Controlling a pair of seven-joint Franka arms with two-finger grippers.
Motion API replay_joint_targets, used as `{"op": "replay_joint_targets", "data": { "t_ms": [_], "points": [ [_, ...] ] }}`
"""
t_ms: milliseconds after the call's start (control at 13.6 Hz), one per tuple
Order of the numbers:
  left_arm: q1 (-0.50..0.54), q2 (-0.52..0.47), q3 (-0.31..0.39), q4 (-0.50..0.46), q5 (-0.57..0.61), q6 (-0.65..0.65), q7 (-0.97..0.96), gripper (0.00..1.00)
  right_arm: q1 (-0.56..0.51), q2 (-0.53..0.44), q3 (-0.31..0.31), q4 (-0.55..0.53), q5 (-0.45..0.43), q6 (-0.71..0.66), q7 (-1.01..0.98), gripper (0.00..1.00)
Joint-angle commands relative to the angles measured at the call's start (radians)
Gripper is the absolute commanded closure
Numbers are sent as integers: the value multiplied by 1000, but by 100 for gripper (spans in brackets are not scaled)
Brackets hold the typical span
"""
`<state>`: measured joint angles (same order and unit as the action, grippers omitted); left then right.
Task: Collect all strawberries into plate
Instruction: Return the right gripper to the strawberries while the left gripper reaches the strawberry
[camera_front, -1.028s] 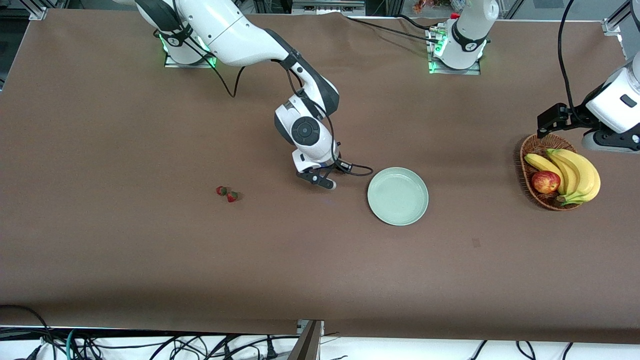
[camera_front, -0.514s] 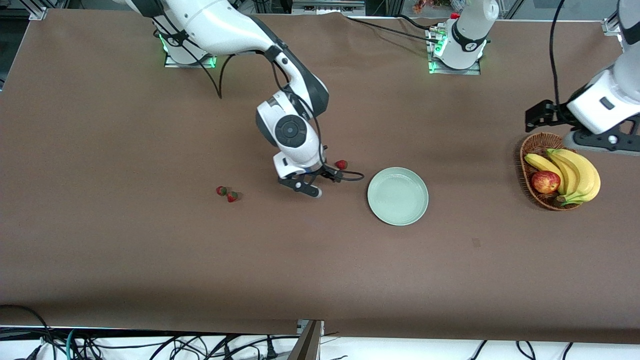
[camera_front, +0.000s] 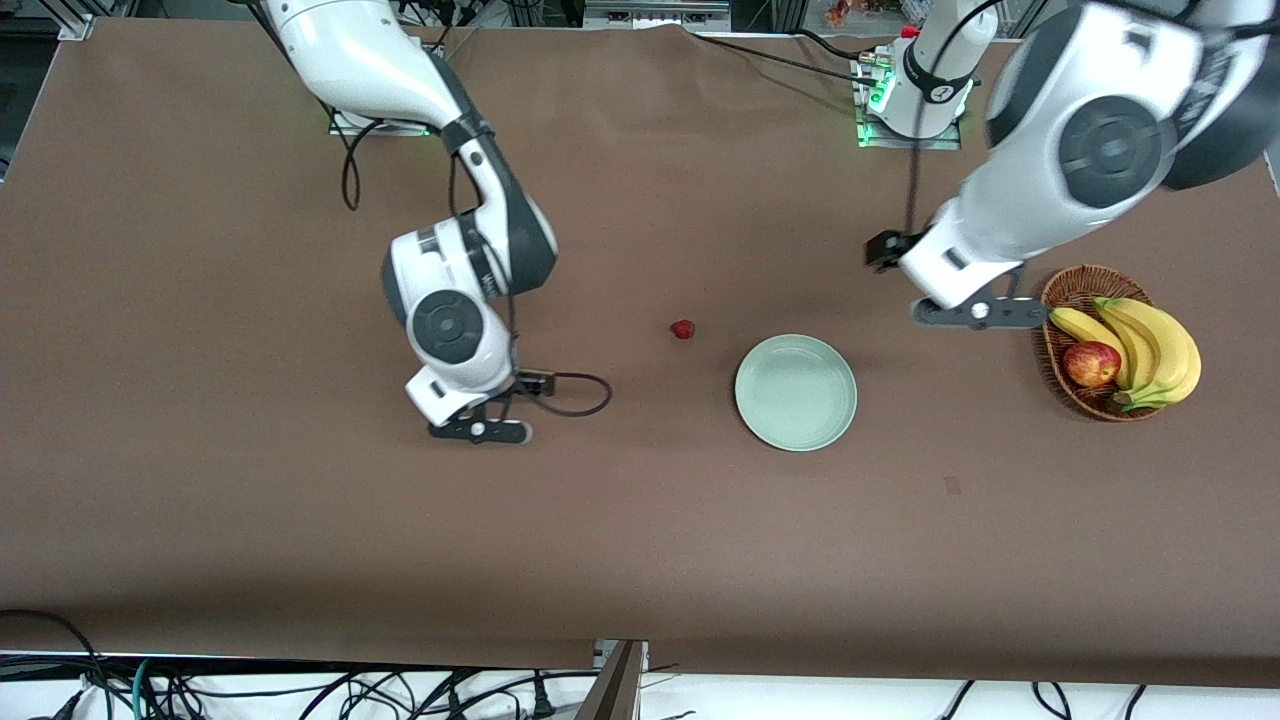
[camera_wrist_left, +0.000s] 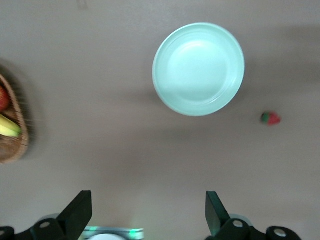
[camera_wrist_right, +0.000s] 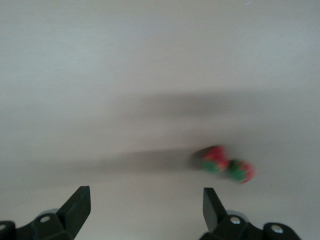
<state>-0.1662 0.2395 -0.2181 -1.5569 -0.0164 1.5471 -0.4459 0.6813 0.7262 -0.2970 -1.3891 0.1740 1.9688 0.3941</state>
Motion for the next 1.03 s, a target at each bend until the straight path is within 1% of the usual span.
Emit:
{"op": "replay_joint_targets", "data": {
  "t_ms": [0,147,220,367,441,514,588,661,808,881,955],
  "points": [
    [-71,82,9,11,-46,115,-265,0,-19,-14,-7,-79,1,45,-98,1],
    [-171,145,9,-3,-48,235,-510,0,-44,-8,-7,-114,1,86,-164,1],
    [-215,177,11,-40,-50,316,-625,0,-48,-5,-7,-137,-1,106,-184,2],
    [-271,187,9,-155,-51,523,-788,0,-48,-2,-7,-159,-1,119,-201,9],
    [-289,195,9,-181,-54,597,-883,0,-48,1,-5,-162,-1,120,-204,13],
    [-305,211,11,-193,-51,628,-983,0,-48,5,-5,-165,1,128,-205,13],
    [-317,225,13,-209,-39,640,-1003,0,-46,7,-2,-174,1,134,-205,14],
    [-319,242,13,-227,-39,684,-1004,0,-45,7,-1,-192,2,157,-205,16],
    [-338,352,13,-221,-39,830,-1014,0,-43,7,1,-246,2,224,-207,17],
    [-355,383,13,-221,-39,887,-1017,0,-43,7,2,-254,4,232,-207,20],
    [-360,395,13,-221,-39,899,-1016,0,-42,7,4,-258,5,234,-205,23]
  ]
}}
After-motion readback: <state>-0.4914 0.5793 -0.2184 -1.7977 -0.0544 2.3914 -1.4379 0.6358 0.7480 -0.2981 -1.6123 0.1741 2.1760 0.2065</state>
